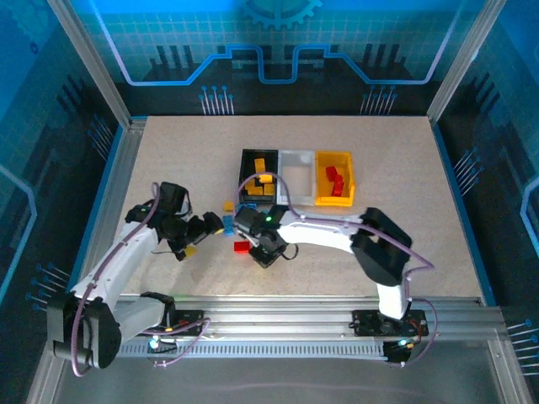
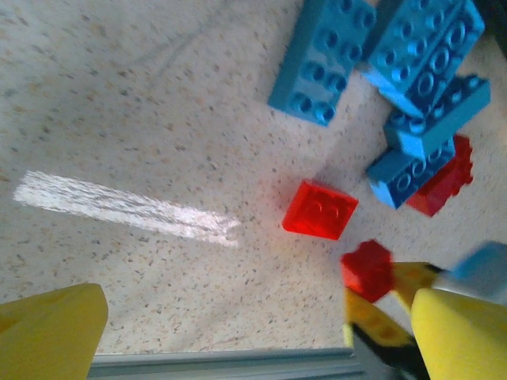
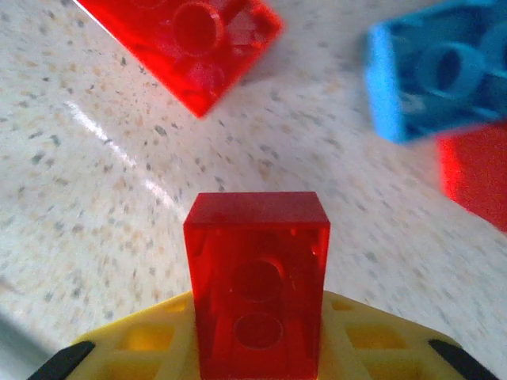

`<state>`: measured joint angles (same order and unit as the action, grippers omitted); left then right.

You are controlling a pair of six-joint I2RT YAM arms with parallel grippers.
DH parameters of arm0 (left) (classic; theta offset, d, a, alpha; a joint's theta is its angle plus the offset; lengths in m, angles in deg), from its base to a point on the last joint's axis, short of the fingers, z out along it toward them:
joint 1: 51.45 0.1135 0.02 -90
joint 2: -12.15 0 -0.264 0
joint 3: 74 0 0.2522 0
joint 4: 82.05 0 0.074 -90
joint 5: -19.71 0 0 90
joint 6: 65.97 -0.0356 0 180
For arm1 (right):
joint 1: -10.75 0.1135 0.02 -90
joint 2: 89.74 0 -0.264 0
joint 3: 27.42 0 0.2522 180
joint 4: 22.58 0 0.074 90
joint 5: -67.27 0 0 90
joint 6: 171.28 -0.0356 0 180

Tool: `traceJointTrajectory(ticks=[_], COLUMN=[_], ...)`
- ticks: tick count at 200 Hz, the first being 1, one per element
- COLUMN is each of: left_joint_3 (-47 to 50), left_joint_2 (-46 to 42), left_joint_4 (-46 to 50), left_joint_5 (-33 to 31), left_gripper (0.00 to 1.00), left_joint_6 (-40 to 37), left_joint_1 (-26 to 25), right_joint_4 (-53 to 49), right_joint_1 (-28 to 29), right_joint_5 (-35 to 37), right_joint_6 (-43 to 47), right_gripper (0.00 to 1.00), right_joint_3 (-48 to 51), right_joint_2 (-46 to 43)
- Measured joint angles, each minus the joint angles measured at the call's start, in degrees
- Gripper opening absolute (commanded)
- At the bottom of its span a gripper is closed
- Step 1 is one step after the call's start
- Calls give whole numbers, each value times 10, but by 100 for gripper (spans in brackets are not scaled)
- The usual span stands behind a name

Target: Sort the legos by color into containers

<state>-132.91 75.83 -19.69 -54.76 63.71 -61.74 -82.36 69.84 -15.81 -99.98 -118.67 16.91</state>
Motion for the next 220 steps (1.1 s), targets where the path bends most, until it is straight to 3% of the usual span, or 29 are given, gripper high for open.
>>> traceJointTrajectory(ticks=[25, 49, 83, 112, 137, 174, 195, 220], left_joint_3=[-38, -84, -118, -128, -128, -128, -122, -73], left_joint_2=[40, 88, 123, 143, 153, 153, 149, 110], left_joint_4=[21, 32, 37, 36, 36, 34, 23, 1], left_joint_5=[-35, -65, -85, -85, -83, -68, -52, -24], left_gripper=[99, 99, 99, 99, 99, 99, 99, 99], left_joint_6=[-28, -57, -75, -81, -81, -81, -70, -48], left_joint_1=[-76, -121, -127, -127, -127, -108, -77, -7], right_joint_4=[-4, -2, 13, 20, 26, 27, 27, 52], right_joint_1=[-77, -207, -361, -415, -430, -422, -357, -217], right_joint_5=[-16, -26, -31, -33, -33, -30, -29, -80], right_joint_6=[-17, -33, -52, -50, -41, -7, 55, 154], right_gripper=[31, 31, 31, 40, 55, 59, 62, 66], right_joint_3=[21, 27, 33, 12, -15, -34, -31, 6], right_joint_2=[-104, -168, -152, -80, -30, -35, -70, -133])
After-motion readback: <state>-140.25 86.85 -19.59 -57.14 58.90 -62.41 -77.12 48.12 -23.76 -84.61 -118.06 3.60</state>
